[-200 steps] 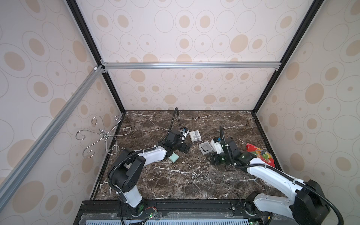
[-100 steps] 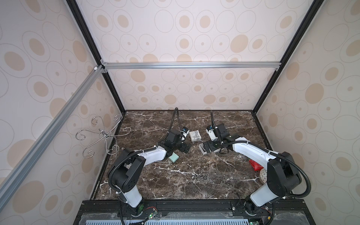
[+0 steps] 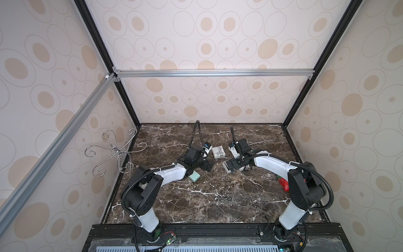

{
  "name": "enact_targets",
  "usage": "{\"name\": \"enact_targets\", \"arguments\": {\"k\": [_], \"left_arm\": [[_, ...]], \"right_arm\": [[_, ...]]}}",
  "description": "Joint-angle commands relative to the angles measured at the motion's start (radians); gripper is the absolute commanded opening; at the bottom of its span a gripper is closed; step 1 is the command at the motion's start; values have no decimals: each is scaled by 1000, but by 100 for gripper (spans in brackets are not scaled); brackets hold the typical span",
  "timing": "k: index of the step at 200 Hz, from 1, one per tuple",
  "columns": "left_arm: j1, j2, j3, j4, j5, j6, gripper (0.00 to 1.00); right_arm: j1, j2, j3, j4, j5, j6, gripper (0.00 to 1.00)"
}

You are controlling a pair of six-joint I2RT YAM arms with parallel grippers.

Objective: Take the rings out of the lift-off lid box
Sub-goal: Adjust the inner lining in the jewelry box.

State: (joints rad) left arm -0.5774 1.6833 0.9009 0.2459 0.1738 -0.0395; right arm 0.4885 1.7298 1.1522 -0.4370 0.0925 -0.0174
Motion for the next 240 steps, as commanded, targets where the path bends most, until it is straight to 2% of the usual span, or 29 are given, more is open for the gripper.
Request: {"name": "enact_targets", "arguments": {"k": [1,112,182,240], "left_arm": [[8,10,30,6,6,23,100],[15,16,29,6,8,29,100],[18,15,26,7,10,29,100],[18,13,20,11,12,29,100]], "right_arm": [[-1,29,38,-1,33,-18,100],[2,104,51,-1,59,-13,100],[8,94,66,-23,114,-19,100],[12,76,62,-6,71,-13,100]]}}
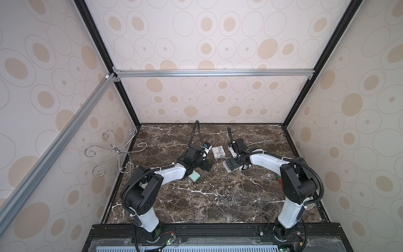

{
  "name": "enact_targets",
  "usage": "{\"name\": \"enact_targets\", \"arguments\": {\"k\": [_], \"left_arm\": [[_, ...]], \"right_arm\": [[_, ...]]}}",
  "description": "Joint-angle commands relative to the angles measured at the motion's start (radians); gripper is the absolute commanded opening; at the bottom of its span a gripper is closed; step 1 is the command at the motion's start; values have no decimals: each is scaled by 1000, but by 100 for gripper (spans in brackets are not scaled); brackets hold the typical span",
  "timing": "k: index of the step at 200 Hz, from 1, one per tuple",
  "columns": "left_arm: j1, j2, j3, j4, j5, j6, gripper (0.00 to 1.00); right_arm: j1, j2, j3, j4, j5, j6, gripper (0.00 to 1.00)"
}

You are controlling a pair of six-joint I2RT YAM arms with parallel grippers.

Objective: Take the rings out of the lift-off lid box
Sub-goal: Adjust the inner lining in the jewelry box, then pick up the lid from the center of the board.

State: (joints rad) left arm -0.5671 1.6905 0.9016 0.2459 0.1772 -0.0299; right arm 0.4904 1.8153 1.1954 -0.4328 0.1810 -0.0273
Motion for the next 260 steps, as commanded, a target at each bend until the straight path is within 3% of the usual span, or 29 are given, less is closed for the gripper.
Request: {"name": "enact_targets", "arguments": {"k": [1,115,161,260], "left_arm": [[7,6,19,10,8,19,100],[14,1,9,17,9,19,100],[15,-6,2,19,9,20,100],[17,-27,-18,29,21,21,100]], "right_arm": [[11,-8,19,-10,-19,-3,100],[40,53,70,-55,8,38,100],[34,-25,55,-41,-24,48,100],[-130,-138,-53,-56,-147,98,100]]}}
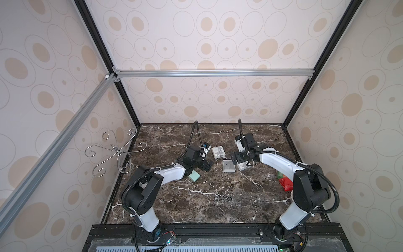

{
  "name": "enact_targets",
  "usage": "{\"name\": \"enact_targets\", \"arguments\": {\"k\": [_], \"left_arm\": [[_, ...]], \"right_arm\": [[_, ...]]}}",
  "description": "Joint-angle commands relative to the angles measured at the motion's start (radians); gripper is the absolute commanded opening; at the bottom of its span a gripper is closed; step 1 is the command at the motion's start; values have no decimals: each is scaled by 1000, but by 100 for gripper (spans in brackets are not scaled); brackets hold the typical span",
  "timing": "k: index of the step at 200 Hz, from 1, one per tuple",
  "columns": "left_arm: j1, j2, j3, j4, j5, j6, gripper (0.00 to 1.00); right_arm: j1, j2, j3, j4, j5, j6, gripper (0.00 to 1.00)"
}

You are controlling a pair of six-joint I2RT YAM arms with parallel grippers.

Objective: Take the rings out of the lift-off lid box
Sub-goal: Pick up the lid from the center of the board.

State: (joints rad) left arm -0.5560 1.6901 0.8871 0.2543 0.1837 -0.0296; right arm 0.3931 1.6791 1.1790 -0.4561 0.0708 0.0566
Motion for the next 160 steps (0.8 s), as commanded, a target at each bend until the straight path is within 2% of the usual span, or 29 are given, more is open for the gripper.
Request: {"name": "enact_targets", "arguments": {"k": [1,93,160], "left_arm": [[6,-26,-4,20,15,20,100],[8,-41,-20,20,14,23,100],[9,-26,-10,20,20,25,100]], "right_arm": [[-33,0,-36,-34,-37,14,100],[-62,122,4,-44,-32,8,100],[-68,119,1,-32,-31,6,98]]}}
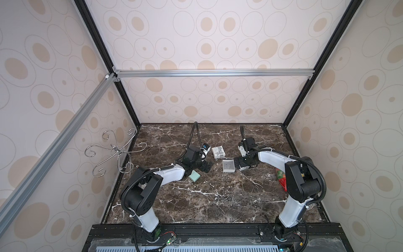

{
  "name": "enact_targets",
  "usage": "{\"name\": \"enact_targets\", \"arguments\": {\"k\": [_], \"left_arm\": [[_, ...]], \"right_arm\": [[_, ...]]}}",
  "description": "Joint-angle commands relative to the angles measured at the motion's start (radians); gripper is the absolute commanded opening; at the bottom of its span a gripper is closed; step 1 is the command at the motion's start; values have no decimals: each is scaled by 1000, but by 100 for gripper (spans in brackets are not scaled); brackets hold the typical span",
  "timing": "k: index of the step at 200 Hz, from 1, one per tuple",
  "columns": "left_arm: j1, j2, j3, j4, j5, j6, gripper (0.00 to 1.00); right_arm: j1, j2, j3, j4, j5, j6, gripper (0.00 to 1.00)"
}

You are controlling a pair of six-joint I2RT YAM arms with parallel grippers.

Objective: Take the rings out of the lift-off lid box
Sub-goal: Pick up the lid from the center of the board.

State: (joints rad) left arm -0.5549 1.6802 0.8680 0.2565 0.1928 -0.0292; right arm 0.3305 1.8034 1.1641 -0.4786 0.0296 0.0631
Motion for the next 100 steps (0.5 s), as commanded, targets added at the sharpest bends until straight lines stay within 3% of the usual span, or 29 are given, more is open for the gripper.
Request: {"name": "enact_targets", "arguments": {"k": [1,100], "left_arm": [[7,-16,9,18,11,25,100],[11,-8,8,18,17,25,100]], "right_arm": [[-6,-5,17,-9,10,-1,98],[-19,80,95,-37,27,15,89]]}}
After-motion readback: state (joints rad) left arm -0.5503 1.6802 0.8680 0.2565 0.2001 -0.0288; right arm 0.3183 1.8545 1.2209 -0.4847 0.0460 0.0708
